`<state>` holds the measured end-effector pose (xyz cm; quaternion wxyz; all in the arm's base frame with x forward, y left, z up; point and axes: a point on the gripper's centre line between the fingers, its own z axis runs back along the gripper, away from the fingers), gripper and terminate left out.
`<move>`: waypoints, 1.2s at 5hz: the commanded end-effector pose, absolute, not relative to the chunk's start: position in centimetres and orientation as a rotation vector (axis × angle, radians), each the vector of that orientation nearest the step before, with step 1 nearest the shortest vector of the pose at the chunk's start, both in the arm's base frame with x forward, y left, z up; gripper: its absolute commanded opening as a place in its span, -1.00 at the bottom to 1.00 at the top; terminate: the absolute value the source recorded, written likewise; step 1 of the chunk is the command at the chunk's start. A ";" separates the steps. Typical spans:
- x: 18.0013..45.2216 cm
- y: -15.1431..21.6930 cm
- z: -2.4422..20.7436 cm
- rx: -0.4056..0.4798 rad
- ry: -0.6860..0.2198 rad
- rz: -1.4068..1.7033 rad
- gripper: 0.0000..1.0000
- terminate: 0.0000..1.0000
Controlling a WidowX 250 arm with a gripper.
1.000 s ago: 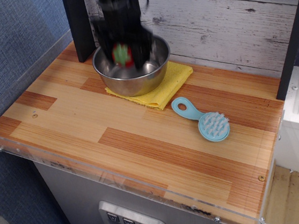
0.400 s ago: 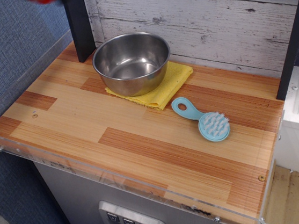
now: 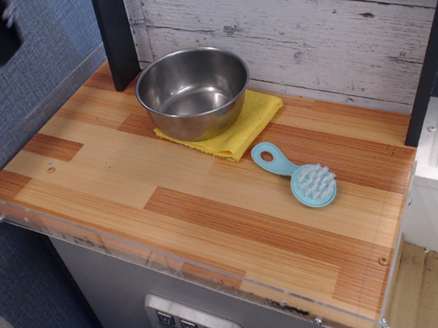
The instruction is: Place the strawberry on the bottom-left corner of the counter.
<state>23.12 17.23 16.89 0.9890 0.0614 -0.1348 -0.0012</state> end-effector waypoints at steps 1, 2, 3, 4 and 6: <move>24.9 18.3 12.8 0.133 -0.249 -0.002 -1.00 -1.00; 26.0 17.4 10.1 0.097 -0.218 -0.022 -1.00 -1.00; 26.2 15.8 7.9 0.062 -0.193 -0.032 -1.00 -1.00; 25.9 15.0 6.8 0.048 -0.179 -0.027 -1.00 -1.00; 24.1 16.5 4.6 0.088 -0.139 -0.011 -1.00 -1.00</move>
